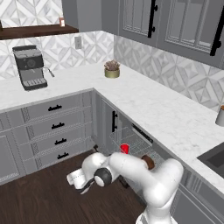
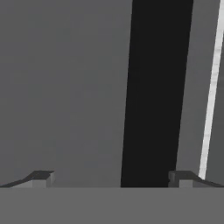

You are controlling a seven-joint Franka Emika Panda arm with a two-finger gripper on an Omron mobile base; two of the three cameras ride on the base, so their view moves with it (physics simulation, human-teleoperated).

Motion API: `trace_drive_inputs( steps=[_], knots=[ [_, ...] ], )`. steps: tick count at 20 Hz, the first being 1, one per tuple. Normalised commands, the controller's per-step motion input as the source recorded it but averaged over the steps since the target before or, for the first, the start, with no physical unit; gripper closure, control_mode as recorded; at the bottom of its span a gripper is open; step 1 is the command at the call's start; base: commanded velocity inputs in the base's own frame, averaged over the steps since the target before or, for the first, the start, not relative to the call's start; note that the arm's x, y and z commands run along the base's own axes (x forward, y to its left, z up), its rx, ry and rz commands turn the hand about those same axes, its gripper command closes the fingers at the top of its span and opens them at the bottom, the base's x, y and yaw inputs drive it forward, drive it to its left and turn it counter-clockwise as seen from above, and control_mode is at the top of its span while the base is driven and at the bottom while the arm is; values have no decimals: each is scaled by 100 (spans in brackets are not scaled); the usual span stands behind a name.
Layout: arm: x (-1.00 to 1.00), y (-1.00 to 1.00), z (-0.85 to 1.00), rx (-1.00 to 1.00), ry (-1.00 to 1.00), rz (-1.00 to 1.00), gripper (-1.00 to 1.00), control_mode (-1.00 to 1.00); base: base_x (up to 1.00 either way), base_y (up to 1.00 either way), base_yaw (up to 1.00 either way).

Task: Pick up the cup and bowl from the counter, place them in the dishwasher, and close the dishwasher door.

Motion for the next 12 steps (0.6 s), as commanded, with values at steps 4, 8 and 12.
trace_drive_inputs(
  steps=[4, 8, 12],
  knots=[
    [73, -100, 0, -11, 0, -19, -100, -100, 0, 0, 0],
    [85, -100, 0, -6, 0, -18, -100, -100, 0, 0, 0],
    [95, -100, 0, -1, 0, -17, -100, -100, 0, 0, 0]
  ],
)
